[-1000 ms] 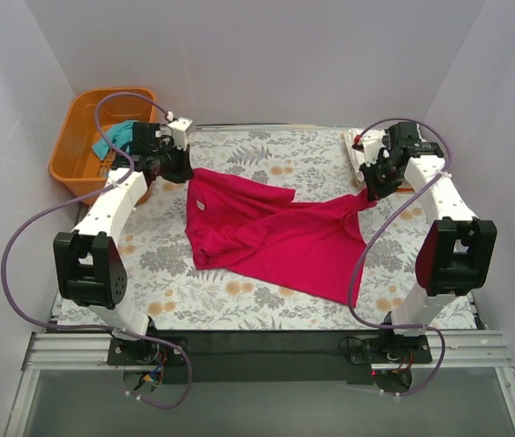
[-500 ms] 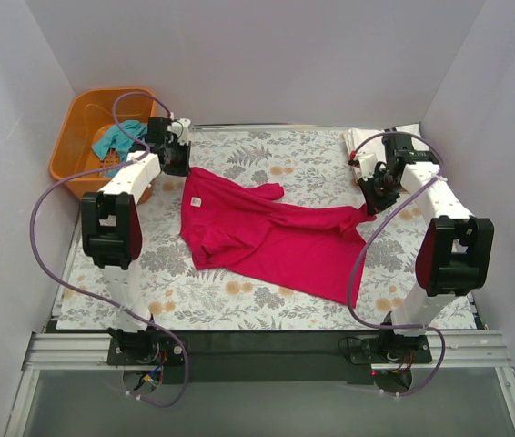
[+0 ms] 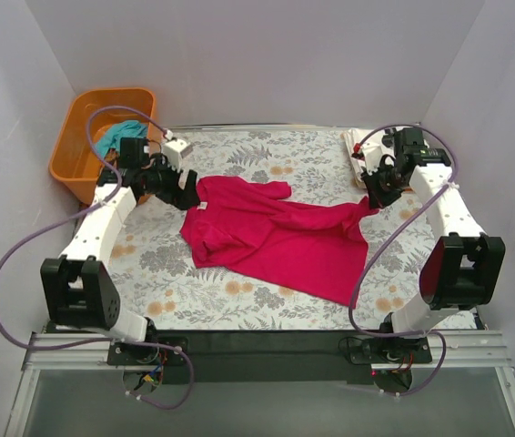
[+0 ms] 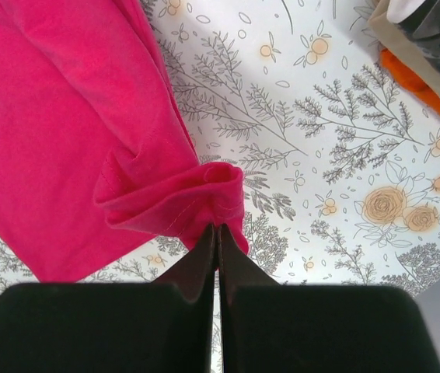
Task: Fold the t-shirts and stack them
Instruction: Flatten the tshirt out
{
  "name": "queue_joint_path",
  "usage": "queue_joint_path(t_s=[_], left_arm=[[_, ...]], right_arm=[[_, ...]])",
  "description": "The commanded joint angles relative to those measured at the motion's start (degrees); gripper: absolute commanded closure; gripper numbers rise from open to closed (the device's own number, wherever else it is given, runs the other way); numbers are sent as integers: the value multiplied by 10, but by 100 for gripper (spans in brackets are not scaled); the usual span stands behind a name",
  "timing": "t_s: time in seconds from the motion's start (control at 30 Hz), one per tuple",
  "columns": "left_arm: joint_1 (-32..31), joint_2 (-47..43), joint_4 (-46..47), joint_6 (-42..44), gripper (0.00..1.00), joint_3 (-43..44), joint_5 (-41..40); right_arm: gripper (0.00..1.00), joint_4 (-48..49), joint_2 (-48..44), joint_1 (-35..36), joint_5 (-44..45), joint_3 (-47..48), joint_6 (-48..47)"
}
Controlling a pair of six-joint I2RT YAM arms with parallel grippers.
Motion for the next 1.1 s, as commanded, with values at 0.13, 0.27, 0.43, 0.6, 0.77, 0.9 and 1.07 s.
queue_joint_path(t_s=[0.13,0.27,0.43,0.6,0.77,0.9,1.07], left_arm=[[-73,-87,-23,112,29,-192,-40],[-82,-93,-7,115,31,-240,-67],[-97,-86,7,104,32,-275,-87],[-97,-157,0,151,39,-322,-97],[-97,-274,-49,225,51,-355,-3],[-109,-271,-60,271,61,-365,19],[-135,-184,3,250,57,-350,-33]], right_arm=[[99,0,46,-2,32,25,28],[99,11,103,0,71,84,65],[45,3,119,6,83,100,75],[33,-3,12,16,96,5,22],[57,-77,-86,60,34,-86,-43],[67,-92,-109,163,60,-181,-41],[69,-69,-70,243,59,-233,1]])
